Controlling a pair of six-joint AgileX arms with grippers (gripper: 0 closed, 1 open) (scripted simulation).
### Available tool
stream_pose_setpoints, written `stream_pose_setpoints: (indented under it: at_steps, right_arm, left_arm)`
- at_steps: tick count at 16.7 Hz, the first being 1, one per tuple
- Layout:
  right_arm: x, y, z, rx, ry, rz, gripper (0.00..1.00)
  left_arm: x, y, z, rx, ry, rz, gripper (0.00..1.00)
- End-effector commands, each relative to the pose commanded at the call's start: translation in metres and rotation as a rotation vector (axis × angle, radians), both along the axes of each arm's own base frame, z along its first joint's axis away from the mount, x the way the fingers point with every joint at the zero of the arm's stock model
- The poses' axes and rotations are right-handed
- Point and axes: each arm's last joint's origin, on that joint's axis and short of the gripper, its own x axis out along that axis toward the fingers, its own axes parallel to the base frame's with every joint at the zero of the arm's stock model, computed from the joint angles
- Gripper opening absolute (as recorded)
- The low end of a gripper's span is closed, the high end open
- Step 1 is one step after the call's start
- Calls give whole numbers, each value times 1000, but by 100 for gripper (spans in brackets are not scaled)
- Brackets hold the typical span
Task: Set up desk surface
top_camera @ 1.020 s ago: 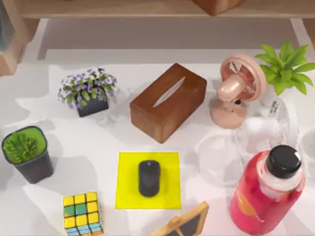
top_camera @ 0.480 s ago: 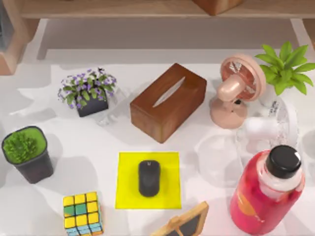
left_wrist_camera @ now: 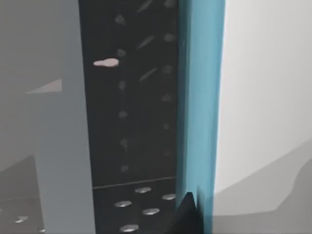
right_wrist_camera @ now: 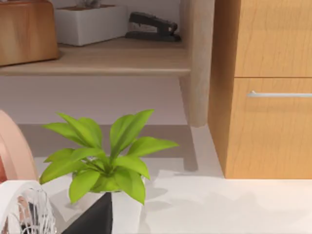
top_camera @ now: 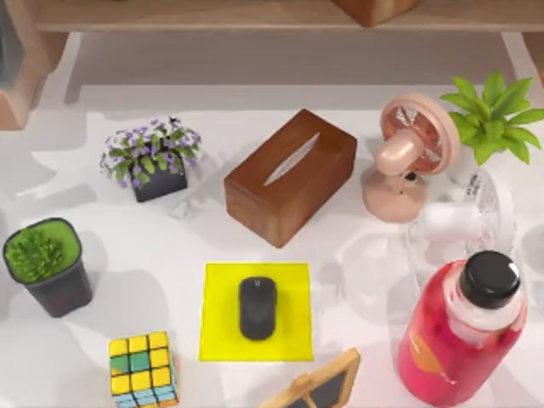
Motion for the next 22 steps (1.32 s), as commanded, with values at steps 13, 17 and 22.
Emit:
stream_pose_setpoints:
  at_steps: [13,17,22]
  right_arm:
    - [0,0,0,0,0,0,100]
    - [0,0,0,0,0,0,100]
    - [0,0,0,0,0,0,100]
  left_arm:
    - [0,0,0,0,0,0,100]
    - [0,0,0,0,0,0,100]
    - [-13,2,4,2,-8,4,100]
